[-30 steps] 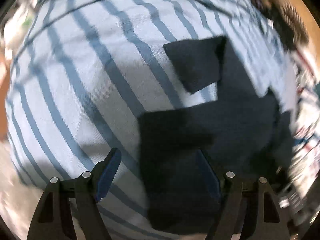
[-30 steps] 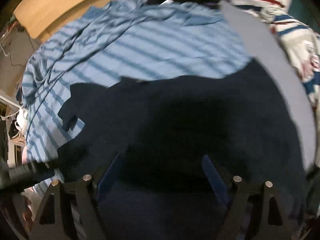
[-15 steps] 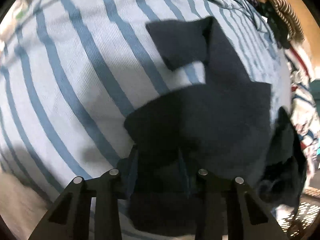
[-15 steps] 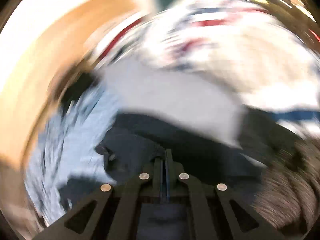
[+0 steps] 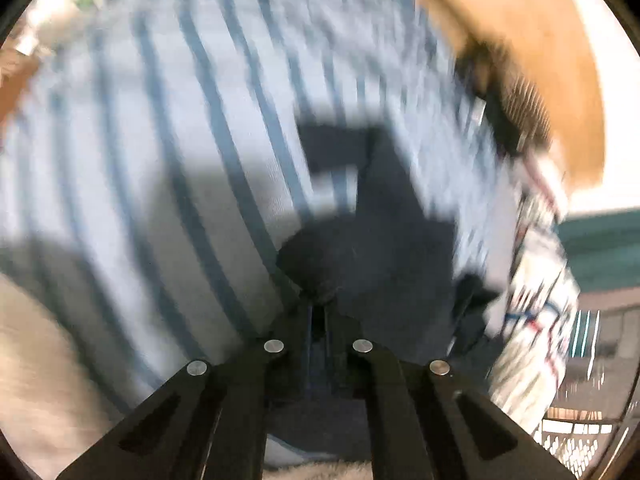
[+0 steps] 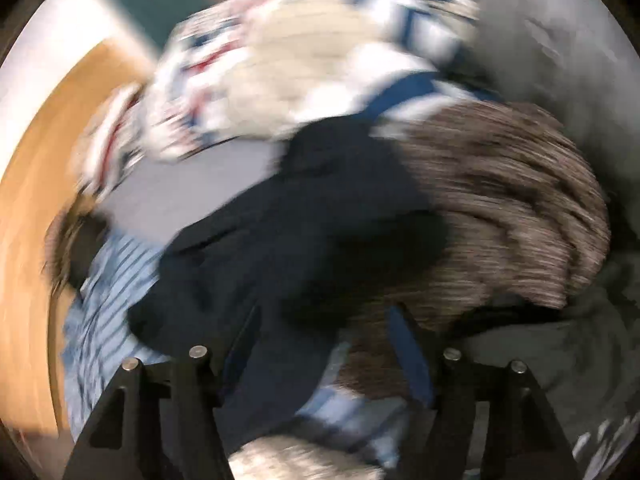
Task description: Fold clothes
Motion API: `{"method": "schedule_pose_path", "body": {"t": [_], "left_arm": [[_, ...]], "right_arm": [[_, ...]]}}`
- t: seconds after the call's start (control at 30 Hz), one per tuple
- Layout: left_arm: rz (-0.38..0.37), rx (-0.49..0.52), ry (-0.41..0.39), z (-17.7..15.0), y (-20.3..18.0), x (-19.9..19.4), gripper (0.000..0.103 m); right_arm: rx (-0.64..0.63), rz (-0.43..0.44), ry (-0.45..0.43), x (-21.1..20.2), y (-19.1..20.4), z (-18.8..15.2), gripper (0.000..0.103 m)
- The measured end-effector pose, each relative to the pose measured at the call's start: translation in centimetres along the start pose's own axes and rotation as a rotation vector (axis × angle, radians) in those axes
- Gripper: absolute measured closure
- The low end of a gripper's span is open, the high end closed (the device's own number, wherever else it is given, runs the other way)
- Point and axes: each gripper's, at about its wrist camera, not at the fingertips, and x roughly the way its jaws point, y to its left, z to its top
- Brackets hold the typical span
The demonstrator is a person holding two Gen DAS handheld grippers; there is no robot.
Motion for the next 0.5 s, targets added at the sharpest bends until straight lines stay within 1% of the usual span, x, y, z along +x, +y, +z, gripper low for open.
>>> {"method": "schedule_pose_path", "body": {"t": [0.03, 0.07, 0.1, 0.13, 0.17, 0.2, 0.23, 0.27, 0.3, 0.37, 0.43, 0.5], "left_arm": [[0.012, -0.016, -0.033, 0.4, 0.4, -1.3, 0.099], [0.028, -0.034, -0.046, 1.4, 0.9, -2.3, 0.099], [0.031, -0.041, -0.030, 1.8, 1.0, -2.5, 0.098], [0.047, -0.038, 0.011, 3.0, 0.8, -1.9, 0.094], [0.079, -0.019, 0.075, 3.5, 0.2, -1.2, 0.081], [0.091, -0.008, 0.100, 4.2, -2.1, 0.3, 0.069], [0.102, 0.012, 0.118, 3.6, -3.5, 0.9, 0.041], [0.097, 0.045, 0.116, 3.3, -4.6, 1.2, 0.029], [0.091, 0.073, 0.105, 3.5, -6.2, 2.0, 0.029], [0.081, 0.170, 0.106, 2.7, -10.2, 3.4, 0.029], [0.071, 0.289, 0.147, 1.5, -12.9, 4.4, 0.029], [0.083, 0.410, 0.224, 0.3, -16.6, 8.2, 0.029]], "right_arm": [[-0.054, 0.023, 0.006, 0.2, 2.1, -0.3, 0.022], [-0.117, 0.049, 0.022, 0.9, 4.4, -0.6, 0.019], [-0.159, 0.062, 0.051, 2.0, 6.2, -0.9, 0.019], [-0.201, 0.075, 0.079, 3.1, 8.1, -1.2, 0.019], [-0.243, 0.089, 0.107, 4.2, 9.9, -1.5, 0.019], [-0.281, 0.098, 0.144, 5.5, 11.6, -1.6, 0.019], [-0.314, 0.097, 0.194, 7.0, 12.9, -1.6, 0.019], [-0.347, 0.090, 0.233, 8.4, 14.3, -1.7, 0.020], [-0.381, 0.079, 0.254, 9.5, 15.7, -1.8, 0.020], [-0.452, 0.050, 0.287, 11.7, 18.3, -1.9, 0.020], [-0.543, -0.037, 0.300, 14.2, 20.1, -1.7, 0.018], [-0.640, -0.138, 0.323, 16.9, 21.9, -1.7, 0.018]]}}
